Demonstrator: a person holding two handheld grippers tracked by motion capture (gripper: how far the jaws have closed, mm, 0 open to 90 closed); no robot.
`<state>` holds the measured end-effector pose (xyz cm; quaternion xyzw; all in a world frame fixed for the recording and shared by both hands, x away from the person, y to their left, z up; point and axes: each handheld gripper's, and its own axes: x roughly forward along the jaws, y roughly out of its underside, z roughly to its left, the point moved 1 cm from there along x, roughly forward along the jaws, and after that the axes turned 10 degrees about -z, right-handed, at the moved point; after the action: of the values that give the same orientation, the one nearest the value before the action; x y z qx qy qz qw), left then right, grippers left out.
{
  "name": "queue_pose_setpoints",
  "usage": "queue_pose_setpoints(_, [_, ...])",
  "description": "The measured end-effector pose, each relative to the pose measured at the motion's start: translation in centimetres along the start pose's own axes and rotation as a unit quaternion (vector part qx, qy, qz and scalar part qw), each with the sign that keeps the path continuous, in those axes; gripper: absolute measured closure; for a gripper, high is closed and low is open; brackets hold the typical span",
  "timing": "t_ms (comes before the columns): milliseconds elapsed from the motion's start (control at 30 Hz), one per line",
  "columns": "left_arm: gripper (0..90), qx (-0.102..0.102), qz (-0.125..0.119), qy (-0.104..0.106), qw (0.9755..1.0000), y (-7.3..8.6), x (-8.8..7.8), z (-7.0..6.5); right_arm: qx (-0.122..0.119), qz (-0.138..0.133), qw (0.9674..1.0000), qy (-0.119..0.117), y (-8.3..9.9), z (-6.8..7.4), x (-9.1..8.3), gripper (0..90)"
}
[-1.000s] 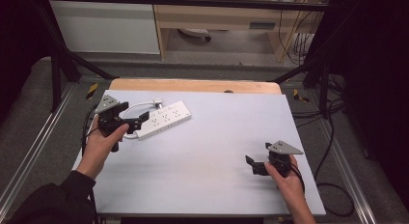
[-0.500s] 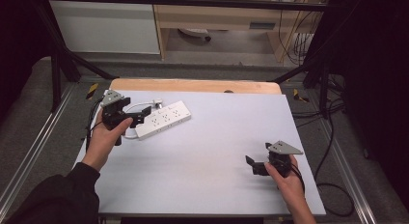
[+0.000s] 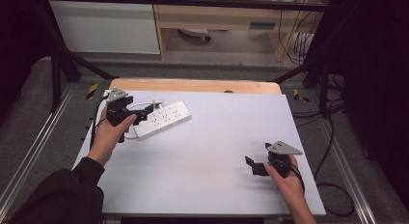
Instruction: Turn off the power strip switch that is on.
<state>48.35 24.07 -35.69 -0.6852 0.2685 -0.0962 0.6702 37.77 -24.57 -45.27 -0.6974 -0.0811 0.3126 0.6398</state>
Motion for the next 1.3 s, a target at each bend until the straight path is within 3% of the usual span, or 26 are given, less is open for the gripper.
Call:
queue_pose_setpoints(733, [8.4, -0.013, 0.017, -0.009, 0.9997, 1.0, 1.7, 0.8, 0.000, 0.001, 1.0000, -0.002, 0.0, 0.0, 0.0, 3.6])
queue_pose_setpoints(1300, [11.0, 0.001, 0.048, -0.017, 0.9987, 1.9, 2.5, 1.2, -0.009, 0.003, 1.0000, -0.001, 0.0, 0.1, 0.0, 3.6])
